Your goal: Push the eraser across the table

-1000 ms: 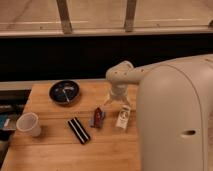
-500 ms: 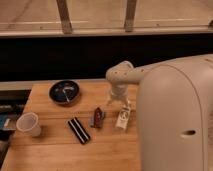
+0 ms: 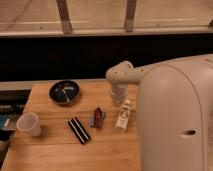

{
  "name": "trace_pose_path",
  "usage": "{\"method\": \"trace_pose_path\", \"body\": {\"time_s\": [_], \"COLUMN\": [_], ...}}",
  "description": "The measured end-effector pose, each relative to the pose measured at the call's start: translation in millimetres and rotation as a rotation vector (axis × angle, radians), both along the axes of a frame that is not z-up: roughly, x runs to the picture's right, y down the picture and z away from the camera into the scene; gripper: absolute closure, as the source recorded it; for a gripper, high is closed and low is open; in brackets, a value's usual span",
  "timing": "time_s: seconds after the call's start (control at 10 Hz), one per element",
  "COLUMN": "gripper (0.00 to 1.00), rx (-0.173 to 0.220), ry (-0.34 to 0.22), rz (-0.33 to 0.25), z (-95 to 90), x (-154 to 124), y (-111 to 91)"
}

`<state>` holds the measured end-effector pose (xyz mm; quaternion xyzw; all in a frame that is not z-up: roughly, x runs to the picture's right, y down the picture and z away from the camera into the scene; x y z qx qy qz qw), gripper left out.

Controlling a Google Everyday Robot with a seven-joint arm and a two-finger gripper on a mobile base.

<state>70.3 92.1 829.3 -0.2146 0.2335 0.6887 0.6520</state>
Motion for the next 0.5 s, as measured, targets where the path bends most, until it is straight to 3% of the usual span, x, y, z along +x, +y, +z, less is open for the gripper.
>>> {"method": "trace_pose_path", "body": {"time_s": [0.3, 0.5], "gripper": [1.00, 1.00], "rx": [-0.003, -0.024], "ry": [0.001, -0.023], "rz": [-0.004, -0.048], "z": [0.5, 6.3], "x": [-1, -19], "y": [0, 1]}}
